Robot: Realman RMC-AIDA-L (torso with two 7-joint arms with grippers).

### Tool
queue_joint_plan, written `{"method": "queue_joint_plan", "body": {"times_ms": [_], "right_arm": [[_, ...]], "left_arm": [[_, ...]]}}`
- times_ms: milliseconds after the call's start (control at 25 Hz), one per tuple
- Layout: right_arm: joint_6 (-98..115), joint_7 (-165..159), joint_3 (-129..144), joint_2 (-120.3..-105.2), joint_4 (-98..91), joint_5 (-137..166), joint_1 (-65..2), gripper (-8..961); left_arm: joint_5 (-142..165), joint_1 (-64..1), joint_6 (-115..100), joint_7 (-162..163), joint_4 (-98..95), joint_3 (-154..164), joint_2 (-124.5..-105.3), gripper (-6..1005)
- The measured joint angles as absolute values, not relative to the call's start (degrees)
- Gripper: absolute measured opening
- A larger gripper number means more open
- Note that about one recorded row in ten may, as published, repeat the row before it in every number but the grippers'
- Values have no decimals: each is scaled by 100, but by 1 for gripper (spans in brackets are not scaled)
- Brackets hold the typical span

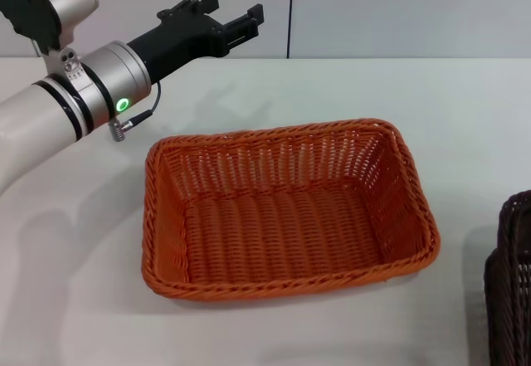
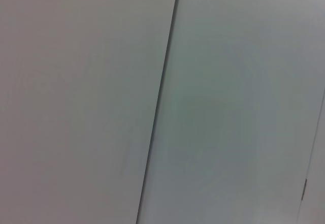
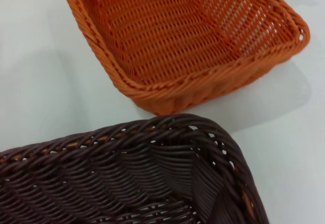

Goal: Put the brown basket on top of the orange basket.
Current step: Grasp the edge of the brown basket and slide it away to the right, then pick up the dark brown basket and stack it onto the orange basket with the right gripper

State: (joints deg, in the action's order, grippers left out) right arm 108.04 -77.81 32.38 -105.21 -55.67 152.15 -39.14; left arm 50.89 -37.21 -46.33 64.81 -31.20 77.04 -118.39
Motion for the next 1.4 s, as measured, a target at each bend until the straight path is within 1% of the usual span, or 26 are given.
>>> {"method": "queue_joint_plan", "body": {"times_ms": [160,600,680,880,960,1200,1400], "right_arm": [[10834,-7733,3058,-10487,-5481,15213,-3912,173],[11575,-7716,2826,-10439,-5730,14693,-3941,159],[11736,-7716,2819,-10402,-5771,14540,-3934,152],[12126,-7716,2791,-10174,-5626,13970,-3913,139],[12218,-7714,2788,-10109,-5578,13745,-3895,139],[12284,-7725,2778,-10066,-5431,13333,-3883,139],[12331,-7652,2824,-9962,-5016,12886,-3920,140]], "left_arm": [[5089,-3754,-4627,6473,-3120,7686,-11839,834],[5087,-3745,-4613,6408,-3053,7440,-11832,834],[5085,-3735,-4613,6407,-3051,7440,-11831,834],[5048,-3714,-4613,6383,-3030,7377,-11821,834],[5047,-3712,-4615,6357,-3008,7340,-11820,834],[5045,-3709,-4616,6318,-2962,7221,-11820,834],[5044,-3711,-4615,6314,-2924,7156,-11821,834]]}}
